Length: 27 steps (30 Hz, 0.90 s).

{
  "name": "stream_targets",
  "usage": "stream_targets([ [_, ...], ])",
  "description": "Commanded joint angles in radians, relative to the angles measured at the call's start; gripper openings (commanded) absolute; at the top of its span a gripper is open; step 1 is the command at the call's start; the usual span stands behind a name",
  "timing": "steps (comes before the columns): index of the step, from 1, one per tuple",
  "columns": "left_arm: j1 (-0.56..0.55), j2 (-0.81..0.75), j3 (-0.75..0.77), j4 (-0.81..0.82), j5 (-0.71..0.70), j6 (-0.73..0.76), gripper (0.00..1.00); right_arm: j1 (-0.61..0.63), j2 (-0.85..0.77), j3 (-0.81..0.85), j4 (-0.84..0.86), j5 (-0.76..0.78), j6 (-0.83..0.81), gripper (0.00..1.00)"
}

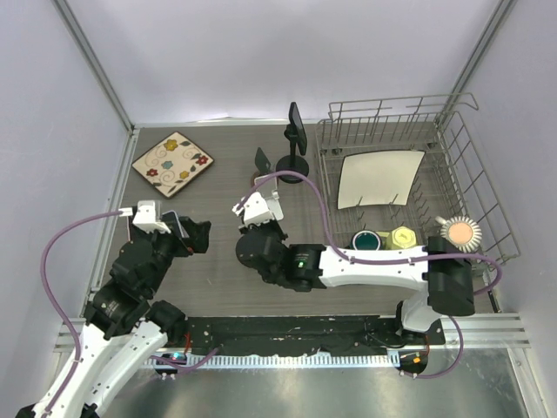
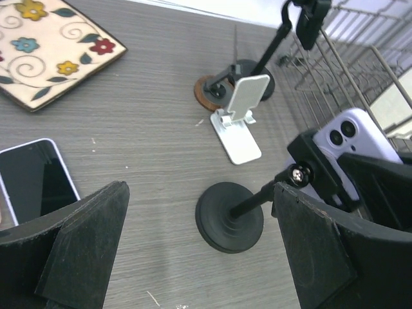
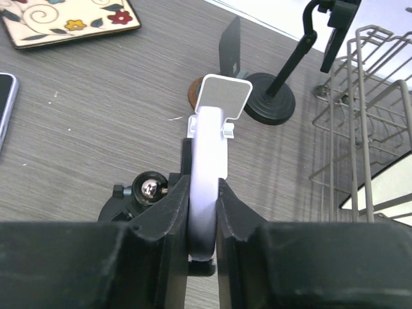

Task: Remove the phone from the phone stand

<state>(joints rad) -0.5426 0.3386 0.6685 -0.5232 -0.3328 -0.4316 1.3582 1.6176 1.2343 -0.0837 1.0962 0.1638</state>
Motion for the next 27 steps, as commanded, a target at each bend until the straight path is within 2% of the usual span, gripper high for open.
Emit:
stream_targets([
  [1,0.004,0.028,-0.027,0.080,0.147,0.057,1.00,-0.014,-0.114,-0.099,0.208,-0.142,-0.119,0.13],
  [4,0.004,0.052,-0.041,0.115,0.244,0.068,1.00,-0.062,-0.174,-0.165,0.266,-0.261,-0.133,0.01],
  [9,0.004,0.117,-0.053,0.173,0.423,0.083,1.00,-0.133,-0.264,-0.236,0.308,-0.436,-0.158,0.01],
  [13,0.004,0.191,-0.073,0.268,0.564,0.076,1.00,-0.139,-0.297,-0.271,0.320,-0.473,-0.221,0.01],
  [15,0.003,0.232,-0.095,0.365,0.603,0.054,1.00,-0.139,-0.306,-0.282,0.323,-0.476,-0.222,0.01],
  [19,-0.020,0.281,-0.118,0.451,0.557,0.050,1.00,-0.139,-0.334,-0.294,0.317,-0.506,-0.210,0.01],
  [22,-0.085,0.310,-0.158,0.549,0.474,0.089,1.00,-0.139,-0.349,-0.302,0.305,-0.519,-0.202,0.01],
  [27,-0.252,0.393,-0.199,0.646,0.244,0.218,1.00,-0.139,-0.363,-0.303,0.279,-0.518,-0.192,0.01],
])
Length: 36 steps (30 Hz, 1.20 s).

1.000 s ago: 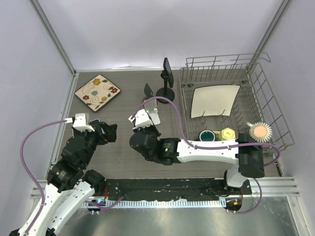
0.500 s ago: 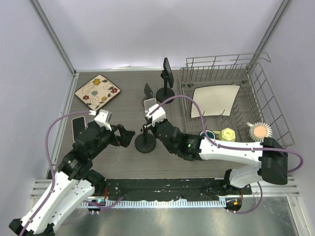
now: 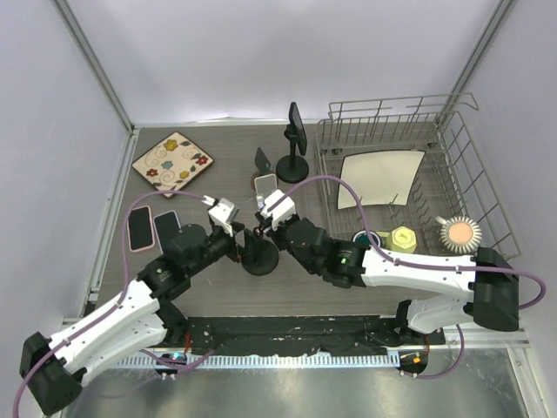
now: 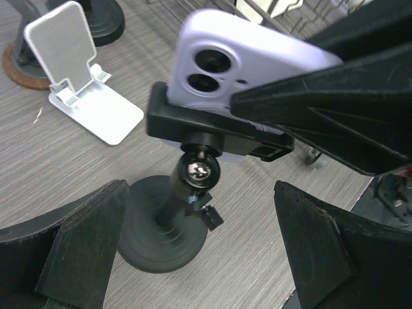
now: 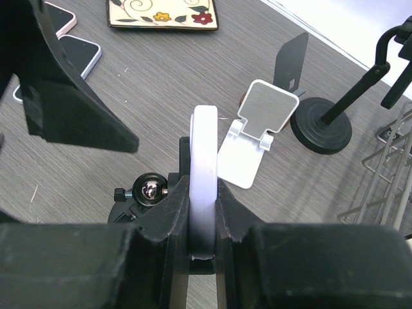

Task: Remove the phone from the phone stand

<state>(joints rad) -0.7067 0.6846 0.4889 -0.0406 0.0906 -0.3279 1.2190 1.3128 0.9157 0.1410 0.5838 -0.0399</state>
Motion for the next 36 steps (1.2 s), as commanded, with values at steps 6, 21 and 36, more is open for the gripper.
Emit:
stream_targets([
  [6,-0.100,0.075,-0.065,0.284,-0.209,0.182,0.85,0.001,-0.072,0.008,0.043,-0.025,0.038,0.01],
  [21,-0.100,0.203,-0.072,0.373,-0.095,0.225,0.60,0.001,-0.072,0.002,0.043,-0.044,0.061,0.01],
  [36,-0.099,0.239,-0.098,0.424,-0.038,0.224,0.10,0.001,-0.050,-0.014,0.068,-0.024,0.072,0.15],
])
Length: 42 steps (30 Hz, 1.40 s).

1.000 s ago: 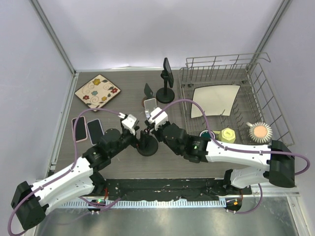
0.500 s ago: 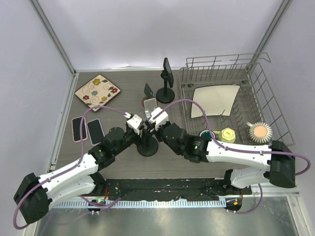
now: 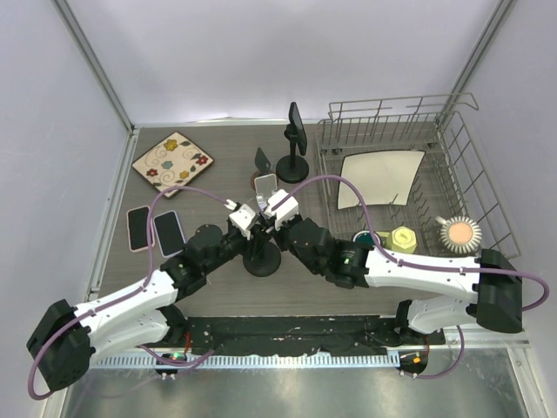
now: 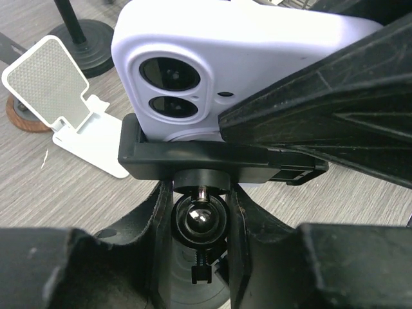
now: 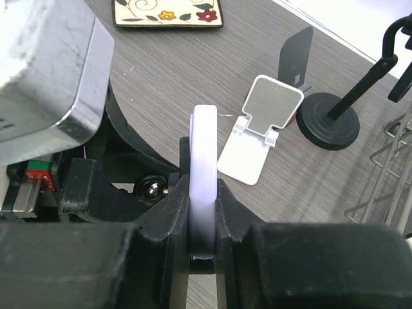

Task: Remove the phone from the phone stand

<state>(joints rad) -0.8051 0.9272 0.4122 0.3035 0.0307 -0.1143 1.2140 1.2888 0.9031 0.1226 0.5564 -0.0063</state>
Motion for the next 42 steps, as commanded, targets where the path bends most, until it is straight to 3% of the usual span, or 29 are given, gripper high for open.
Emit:
stream_targets([
  [1,-0.002,-0.007,-0.024,0.086,0.023,0.008,0.02,0.005,-0.026,-0.003,0.094,0.005,0.039,0.17],
  [4,-0.002,-0.022,-0.041,0.095,0.028,0.002,0.00,0.001,-0.019,-0.003,0.089,0.005,0.038,0.35],
  [7,-0.002,-0.034,-0.049,0.098,0.037,-0.001,0.00,-0.002,-0.010,0.000,0.088,-0.001,0.040,0.44],
  [18,-0.002,-0.039,-0.055,0.089,0.052,-0.025,0.00,-0.021,0.044,0.002,0.124,0.016,0.037,0.45],
  [24,-0.002,-0.031,-0.035,0.048,0.008,-0.065,0.00,-0.030,0.043,-0.001,0.124,0.020,0.029,0.34],
  [28,-0.002,-0.025,-0.036,0.052,-0.021,-0.079,0.00,-0.030,0.032,0.000,0.107,0.005,0.028,0.12],
  [31,-0.002,-0.028,-0.036,0.051,-0.135,-0.131,0.00,-0.030,0.021,0.002,0.081,-0.009,0.025,0.01],
  [32,-0.002,-0.028,-0.036,0.052,-0.152,-0.137,0.00,-0.030,0.020,0.002,0.075,-0.013,0.025,0.01],
  [34,0.000,-0.028,-0.035,0.046,-0.182,-0.148,0.10,-0.030,0.015,0.003,0.057,-0.033,0.025,0.01],
  [39,-0.002,0.002,-0.003,-0.001,-0.187,-0.159,0.12,-0.027,0.001,0.008,0.022,-0.038,0.022,0.01],
  [42,0.000,0.015,0.005,0.006,-0.169,-0.157,0.30,-0.028,-0.009,0.005,0.018,-0.044,0.023,0.01],
])
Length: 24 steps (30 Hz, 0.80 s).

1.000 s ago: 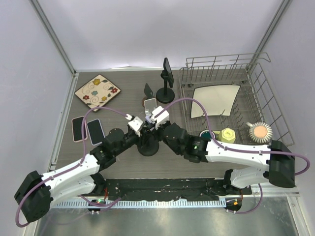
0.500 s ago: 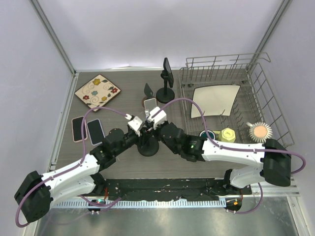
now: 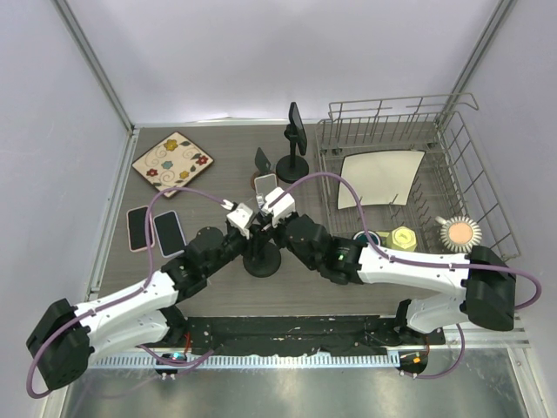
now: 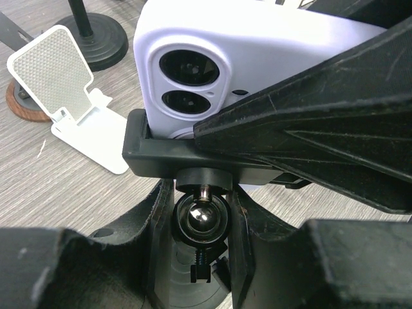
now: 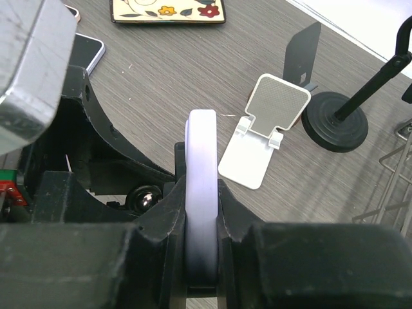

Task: Remove the phone from the phone stand

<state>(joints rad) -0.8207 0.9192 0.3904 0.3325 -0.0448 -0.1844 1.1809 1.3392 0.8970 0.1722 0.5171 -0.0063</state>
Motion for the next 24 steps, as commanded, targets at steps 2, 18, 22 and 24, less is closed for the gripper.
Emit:
stream_targets([
  [2,0.014,0.030,0.025,-0.015,-0.080,-0.084,0.38,0.005,-0.063,0.010,-0.034,-0.008,0.023,0.01],
  [18,0.014,0.084,0.065,-0.032,-0.020,-0.061,0.38,0.005,-0.072,0.008,-0.039,-0.038,0.034,0.01],
  [22,0.014,0.093,0.074,-0.027,-0.020,-0.070,0.13,0.008,-0.072,0.010,-0.056,-0.055,0.048,0.01],
  [24,0.014,0.092,0.068,-0.021,-0.050,-0.095,0.00,0.014,-0.075,0.008,-0.075,-0.054,0.052,0.01],
])
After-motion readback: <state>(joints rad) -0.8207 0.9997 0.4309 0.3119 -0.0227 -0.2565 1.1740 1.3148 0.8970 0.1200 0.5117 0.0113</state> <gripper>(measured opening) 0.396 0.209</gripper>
